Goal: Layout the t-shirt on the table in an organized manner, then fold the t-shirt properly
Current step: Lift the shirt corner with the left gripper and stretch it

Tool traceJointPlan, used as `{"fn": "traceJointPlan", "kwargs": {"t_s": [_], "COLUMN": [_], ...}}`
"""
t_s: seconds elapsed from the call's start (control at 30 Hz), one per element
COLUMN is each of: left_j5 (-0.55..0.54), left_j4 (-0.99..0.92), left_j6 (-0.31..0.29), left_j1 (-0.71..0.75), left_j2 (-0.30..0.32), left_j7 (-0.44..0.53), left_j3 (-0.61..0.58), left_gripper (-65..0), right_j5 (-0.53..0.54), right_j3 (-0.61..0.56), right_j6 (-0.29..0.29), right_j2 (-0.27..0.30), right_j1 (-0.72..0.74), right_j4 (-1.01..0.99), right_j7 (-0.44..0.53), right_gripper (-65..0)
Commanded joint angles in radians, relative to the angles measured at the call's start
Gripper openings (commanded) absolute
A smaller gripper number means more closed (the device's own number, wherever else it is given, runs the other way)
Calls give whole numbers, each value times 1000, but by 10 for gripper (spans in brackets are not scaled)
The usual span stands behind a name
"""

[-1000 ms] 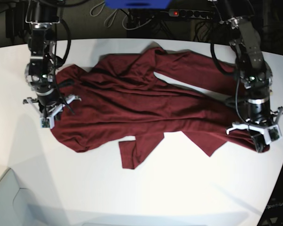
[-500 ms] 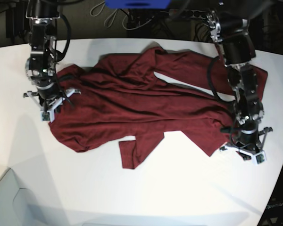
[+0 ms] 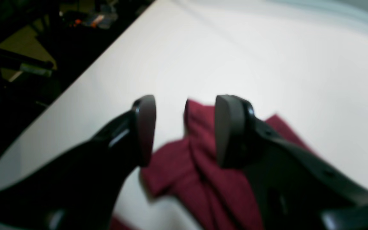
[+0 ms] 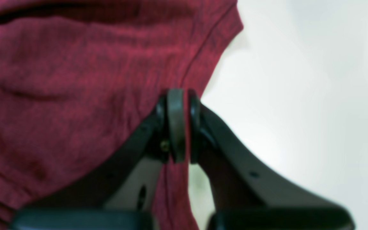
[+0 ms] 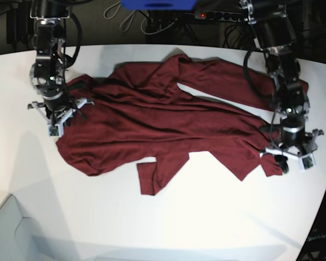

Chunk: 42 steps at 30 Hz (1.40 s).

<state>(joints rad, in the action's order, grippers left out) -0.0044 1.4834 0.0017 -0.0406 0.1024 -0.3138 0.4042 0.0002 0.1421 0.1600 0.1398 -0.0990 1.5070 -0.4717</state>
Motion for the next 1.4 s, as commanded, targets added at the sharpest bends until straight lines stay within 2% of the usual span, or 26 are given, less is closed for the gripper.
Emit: {"fn": "traceJointPlan", "kwargs": {"t_s": [0.0, 0.27, 0.67, 0.7, 0.77, 0.8, 0.87, 0.93, 1.0, 1.07, 1.23, 1.37], "left_j5": [-3, -3, -3, -3, -3, -3, -3, -3, -3, -3, -3, 4], "left_j4": [13, -145, -307, -307, -303, -295, -284, -260, -209, -129, 64, 124], "left_j6": [1, -6, -6, -6, -6, -6, -6, -6, -6, -6, -6, -6], "left_j1": [0, 9, -54, -54, -54, -52, -51, -46, -41, -11, 32, 52], "left_j2": [12, 20, 30, 30, 29, 29, 30, 32, 33, 32, 36, 55], "left_j7": [20, 21, 21, 21, 21, 21, 21, 20, 17, 11, 9, 8], "left_j3": [5, 100, 97, 97, 97, 98, 104, 106, 114, 150, 223, 295], "left_gripper": [-358, -358, -360, -373, -444, -497, -644, -650, -622, -648, -647, -647], "right_j5": [2, 2, 2, 2, 2, 2, 2, 2, 2, 2, 2, 2], "right_j3": [3, 1, 1, 1, 1, 1, 1, 1, 1, 1, 1, 1], "right_j6": [-6, -6, -6, -6, -6, -6, -6, -6, -6, -6, -6, -6], "right_j2": [8, 8, 8, 8, 8, 8, 8, 8, 8, 8, 8, 8], "right_j1": [9, 9, 12, 12, 12, 14, 14, 15, 15, 23, 43, 45], "right_j4": [19, 17, 17, 17, 17, 17, 17, 17, 17, 16, -12, -30], "right_j7": [23, 23, 23, 23, 23, 23, 24, 27, 27, 27, 26, 29], "right_gripper": [-643, -643, -643, -643, -643, -643, -643, -643, -643, -643, -643, -643]}}
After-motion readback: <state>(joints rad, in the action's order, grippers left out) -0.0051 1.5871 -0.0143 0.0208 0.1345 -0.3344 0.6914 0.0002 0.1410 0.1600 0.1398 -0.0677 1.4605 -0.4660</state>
